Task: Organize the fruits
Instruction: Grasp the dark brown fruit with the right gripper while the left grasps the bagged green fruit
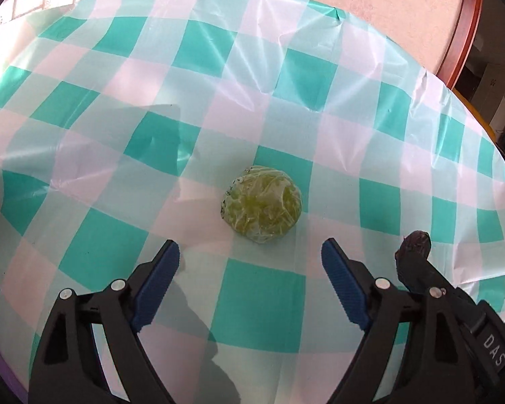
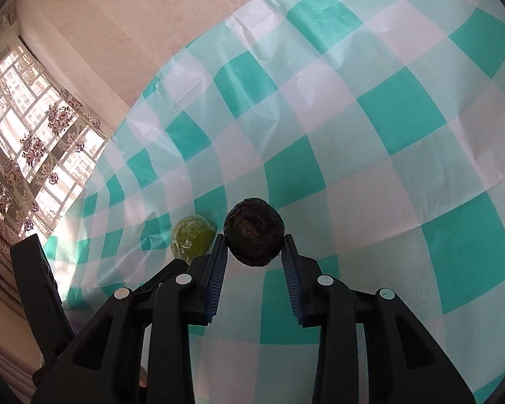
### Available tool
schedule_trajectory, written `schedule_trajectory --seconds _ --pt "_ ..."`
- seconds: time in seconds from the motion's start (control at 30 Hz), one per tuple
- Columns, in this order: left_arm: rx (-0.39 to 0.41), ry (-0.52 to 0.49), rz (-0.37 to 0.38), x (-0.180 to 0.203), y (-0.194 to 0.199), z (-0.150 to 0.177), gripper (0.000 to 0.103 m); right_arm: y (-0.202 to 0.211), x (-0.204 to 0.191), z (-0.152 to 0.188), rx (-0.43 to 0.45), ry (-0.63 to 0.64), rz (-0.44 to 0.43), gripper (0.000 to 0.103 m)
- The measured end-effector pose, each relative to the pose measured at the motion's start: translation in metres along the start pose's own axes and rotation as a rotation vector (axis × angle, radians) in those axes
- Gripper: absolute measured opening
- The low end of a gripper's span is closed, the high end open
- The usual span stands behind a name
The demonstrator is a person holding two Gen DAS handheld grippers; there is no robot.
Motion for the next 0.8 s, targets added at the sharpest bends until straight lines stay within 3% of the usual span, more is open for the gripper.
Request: schedule_trajectory --seconds 0.33,0.4,0.43,0.8 --pt "-0.019 -0.007 -0.095 0.008 -0.035 -0.028 0.083 -0.006 -0.014 0.004 -0.016 0.067 0.007 0.034" --pt "-0.014 -0.015 -0.11 0.008 -0.036 -0.03 0.073 -0.005 -0.014 0.004 -0.013 0.064 0.009 0.034" --pt "-0.014 -0.016 -0.09 0.011 -0.035 -0.031 0.06 -0.005 -0.013 0.005 -0.012 0.062 0.01 0.034" --pt "0.012 0.058 0.051 -0.004 -0.001 -0.016 0.058 0.001 -0.007 0.011 -0.014 0.03 0.054 0.034"
Point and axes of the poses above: each gripper's, at about its wrist camera, not at the fingertips, and y roughly against the way its jaws point, x to its right, z to its underside, the point moved 9 cm from there along -y, roughly the way its jaws point, and after that the axes turned 10 degrees about y, right-handed, at the moved point
